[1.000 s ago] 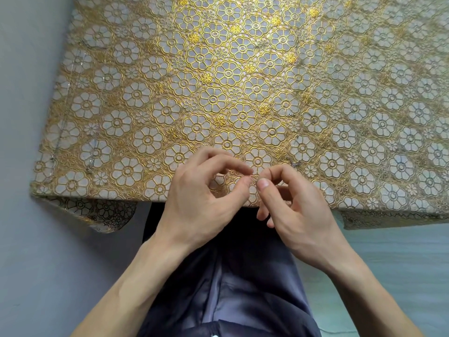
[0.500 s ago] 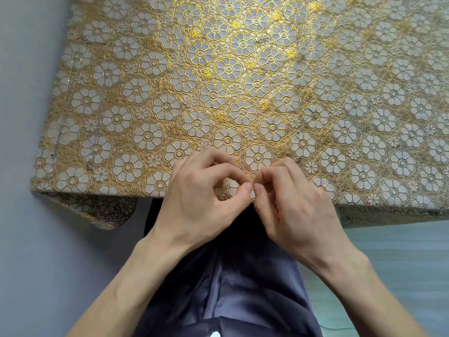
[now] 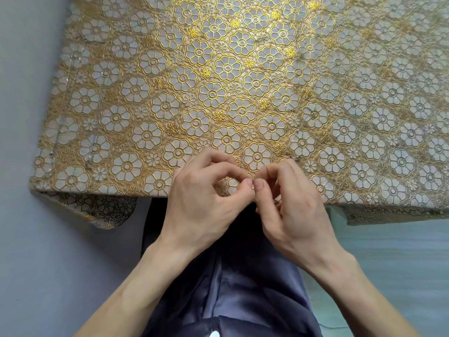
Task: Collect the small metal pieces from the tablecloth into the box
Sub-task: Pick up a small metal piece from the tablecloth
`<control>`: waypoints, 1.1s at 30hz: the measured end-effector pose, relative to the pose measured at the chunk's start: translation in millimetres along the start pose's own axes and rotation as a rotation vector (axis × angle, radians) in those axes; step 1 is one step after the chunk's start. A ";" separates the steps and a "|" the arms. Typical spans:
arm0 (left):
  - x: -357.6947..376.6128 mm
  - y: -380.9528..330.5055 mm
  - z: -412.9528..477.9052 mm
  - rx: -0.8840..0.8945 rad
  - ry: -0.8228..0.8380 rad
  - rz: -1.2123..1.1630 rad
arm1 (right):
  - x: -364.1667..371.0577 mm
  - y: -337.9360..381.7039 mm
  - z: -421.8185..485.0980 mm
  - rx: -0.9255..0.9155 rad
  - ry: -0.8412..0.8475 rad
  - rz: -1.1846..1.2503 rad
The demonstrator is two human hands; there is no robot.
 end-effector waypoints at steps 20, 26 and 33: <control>-1.3 -1.5 -1.1 0.054 -0.014 0.006 | -5.8 -4.0 0.9 0.065 -0.010 0.102; 0.8 -3.6 -1.2 0.145 -0.007 0.123 | -5.9 -3.7 1.8 -0.004 0.036 0.017; 2.5 -8.4 -4.2 0.160 -0.025 0.267 | -4.1 1.4 3.1 -0.065 0.058 -0.126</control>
Point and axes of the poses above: each hand's wrist, its own z-axis towards the middle knuckle, its own x-axis out of the palm, y = z × x, the point moved 6 cm from there along z, towards the middle knuckle, and after that the axes turned 7 degrees about z, right-handed, at the moved point
